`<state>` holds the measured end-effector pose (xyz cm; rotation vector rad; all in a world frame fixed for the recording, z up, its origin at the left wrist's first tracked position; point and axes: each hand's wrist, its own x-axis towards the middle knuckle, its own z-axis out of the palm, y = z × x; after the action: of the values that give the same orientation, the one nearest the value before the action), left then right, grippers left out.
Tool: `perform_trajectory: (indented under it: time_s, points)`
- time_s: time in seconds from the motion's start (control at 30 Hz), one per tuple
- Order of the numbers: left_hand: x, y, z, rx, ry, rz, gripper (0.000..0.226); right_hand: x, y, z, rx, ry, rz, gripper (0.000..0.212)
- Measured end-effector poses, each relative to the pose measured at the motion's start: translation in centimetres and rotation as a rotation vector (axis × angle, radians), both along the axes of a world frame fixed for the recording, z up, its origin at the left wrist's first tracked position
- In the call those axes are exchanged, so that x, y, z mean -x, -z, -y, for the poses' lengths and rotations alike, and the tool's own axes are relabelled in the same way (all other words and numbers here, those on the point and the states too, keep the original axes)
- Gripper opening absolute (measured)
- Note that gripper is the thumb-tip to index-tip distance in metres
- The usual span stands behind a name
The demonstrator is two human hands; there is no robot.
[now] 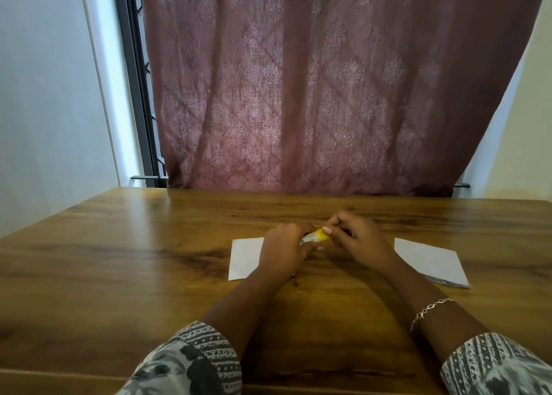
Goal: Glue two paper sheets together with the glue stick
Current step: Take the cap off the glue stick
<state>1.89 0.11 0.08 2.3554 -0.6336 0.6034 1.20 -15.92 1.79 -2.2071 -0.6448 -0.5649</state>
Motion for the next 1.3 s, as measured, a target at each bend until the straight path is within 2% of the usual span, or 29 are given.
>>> perform_trajectory:
  time_s: [0.07,0.23,0.37,0.57,0.7,0.83,1.0,1.13,1.3]
  points:
    - [-0.07,-0.06,-0.09,-0.018,-0.001,0.020,0.026,-0.11,-0.02,0.12,0.025,-0.023,-0.017,0.007]
    - [-0.08,0.00,-0.33,0.008,0.006,0.031,0.030,0.15,-0.06,0.06,0.070,-0.065,0.017,0.016]
    - [-0.13,0.17,-0.21,0.003,-0.003,0.030,0.028,0.29,-0.06,-0.01,0.004,-0.021,-0.008,0.002]
    - [-0.30,0.26,-0.38,0.036,0.017,-0.027,0.029,0.13,-0.16,0.03,0.109,-0.034,-0.002,0.012]
    - [0.10,0.22,-0.27,0.059,0.017,0.000,0.023,0.33,-0.08,-0.01,0.043,-0.043,-0.021,0.024]
    - [0.35,0.19,-0.07,0.014,0.021,-0.014,0.029,0.18,0.14,-0.02,0.117,-0.004,-0.059,0.003]
    - [0.23,0.26,-0.10,0.008,0.004,-0.009,0.030,0.40,-0.20,-0.11,0.165,-0.029,-0.025,0.026]
    - [0.36,0.18,-0.18,-0.012,-0.006,-0.006,0.028,0.41,-0.10,-0.06,0.105,-0.035,-0.069,0.016]
    - [0.56,0.05,-0.02,-0.109,-0.032,0.012,0.030,0.30,-0.17,-0.17,0.179,0.025,-0.097,0.004]
